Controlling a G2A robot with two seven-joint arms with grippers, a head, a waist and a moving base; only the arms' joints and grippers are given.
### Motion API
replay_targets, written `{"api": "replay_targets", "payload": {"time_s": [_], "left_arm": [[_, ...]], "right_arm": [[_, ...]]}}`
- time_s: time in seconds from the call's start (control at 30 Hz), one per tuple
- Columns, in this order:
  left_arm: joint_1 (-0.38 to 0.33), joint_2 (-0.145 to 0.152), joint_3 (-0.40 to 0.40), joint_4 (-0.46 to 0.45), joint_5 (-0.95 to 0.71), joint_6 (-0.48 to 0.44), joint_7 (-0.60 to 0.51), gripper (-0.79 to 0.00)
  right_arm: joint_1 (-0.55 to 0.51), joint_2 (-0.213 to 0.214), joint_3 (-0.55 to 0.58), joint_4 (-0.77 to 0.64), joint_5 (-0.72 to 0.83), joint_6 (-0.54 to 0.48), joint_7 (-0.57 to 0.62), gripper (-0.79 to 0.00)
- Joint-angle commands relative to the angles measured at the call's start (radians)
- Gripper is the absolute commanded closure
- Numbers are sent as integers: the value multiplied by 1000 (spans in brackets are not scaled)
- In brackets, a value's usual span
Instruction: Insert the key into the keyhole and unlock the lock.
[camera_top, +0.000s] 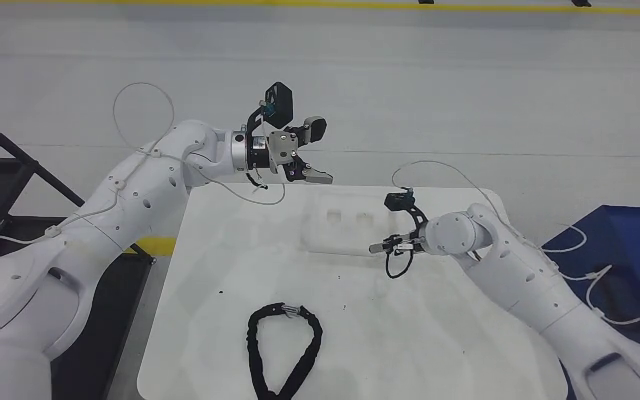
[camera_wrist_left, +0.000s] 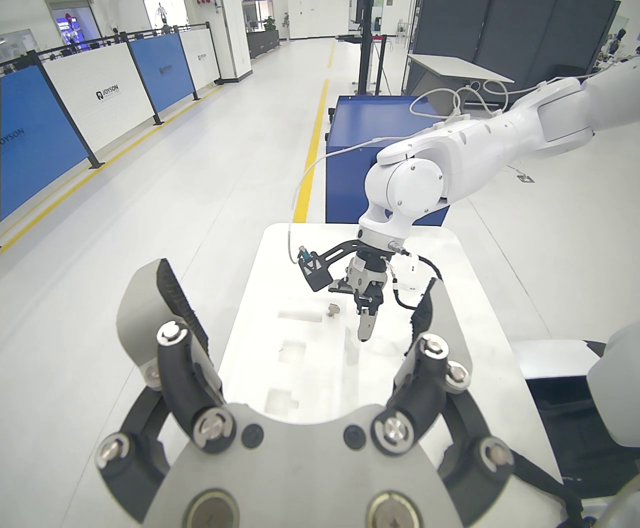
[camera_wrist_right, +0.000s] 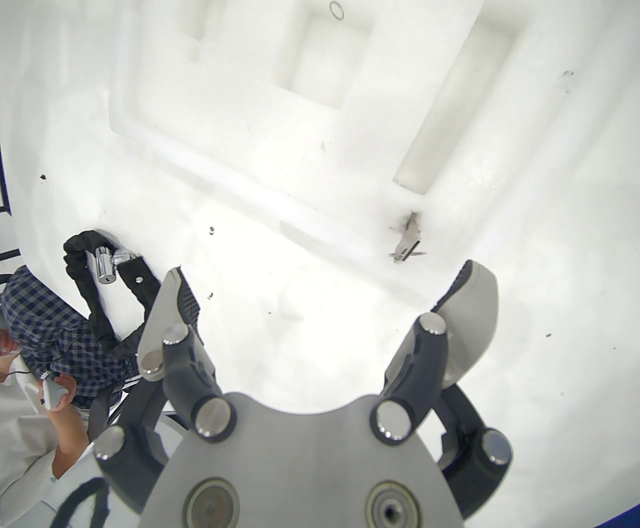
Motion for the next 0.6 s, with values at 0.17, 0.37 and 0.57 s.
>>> {"api": "replay_targets", "payload": {"time_s": [0.17, 0.37, 0.57], "left_arm": [[0, 0, 0, 0, 0, 0, 0, -785], [0, 0, 0, 0, 0, 0, 0, -785], [0, 0, 0, 0, 0, 0, 0, -785]], "right_arm": [[16, -26, -11, 64, -4, 0, -20, -554], [27, -44, -18, 97, -15, 10, -10, -394], [32, -54, -21, 109, -49, 34, 1, -406]]}}
